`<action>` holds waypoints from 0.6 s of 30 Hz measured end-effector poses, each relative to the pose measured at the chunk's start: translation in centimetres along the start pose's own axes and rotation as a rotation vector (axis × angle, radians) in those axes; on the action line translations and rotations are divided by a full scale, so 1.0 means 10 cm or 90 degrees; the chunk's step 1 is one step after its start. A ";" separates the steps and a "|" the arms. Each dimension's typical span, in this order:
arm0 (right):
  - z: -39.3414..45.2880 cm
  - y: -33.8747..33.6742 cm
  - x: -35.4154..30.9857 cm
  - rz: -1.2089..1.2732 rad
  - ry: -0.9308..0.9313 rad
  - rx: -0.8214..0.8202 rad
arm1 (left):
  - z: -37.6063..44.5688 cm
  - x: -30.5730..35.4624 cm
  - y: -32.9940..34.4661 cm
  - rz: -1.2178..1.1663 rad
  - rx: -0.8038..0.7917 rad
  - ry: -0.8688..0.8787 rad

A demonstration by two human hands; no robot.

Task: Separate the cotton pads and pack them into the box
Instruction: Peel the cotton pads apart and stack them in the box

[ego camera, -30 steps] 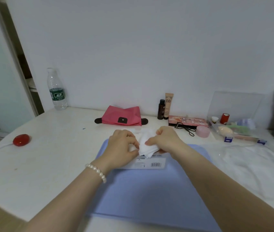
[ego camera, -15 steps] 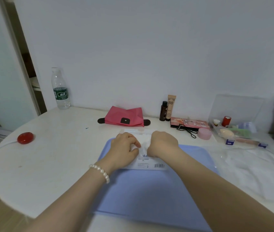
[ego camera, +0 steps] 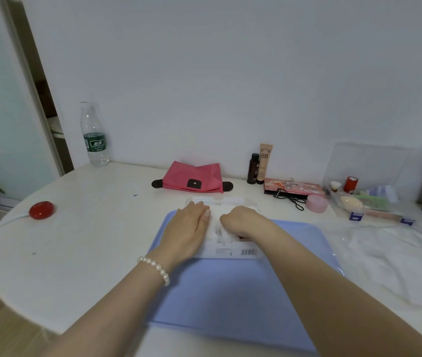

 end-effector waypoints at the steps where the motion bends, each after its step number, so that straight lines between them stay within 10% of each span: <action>1: -0.01 0.01 -0.02 -0.015 -0.008 -0.015 | 0.00 0.00 0.04 0.018 -0.031 -0.001; 18: -0.07 -0.15 0.25 0.188 -0.011 -0.110 | -0.04 0.24 0.25 0.268 -0.204 0.172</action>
Point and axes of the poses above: each hand's wrist, its own z-axis towards the middle knuckle, its own y-axis out of the palm, x = y × z, the point moved 6 cm from there along z, towards the middle knuckle, and after that the axes turned 9 degrees about y, right-handed, at the moved point
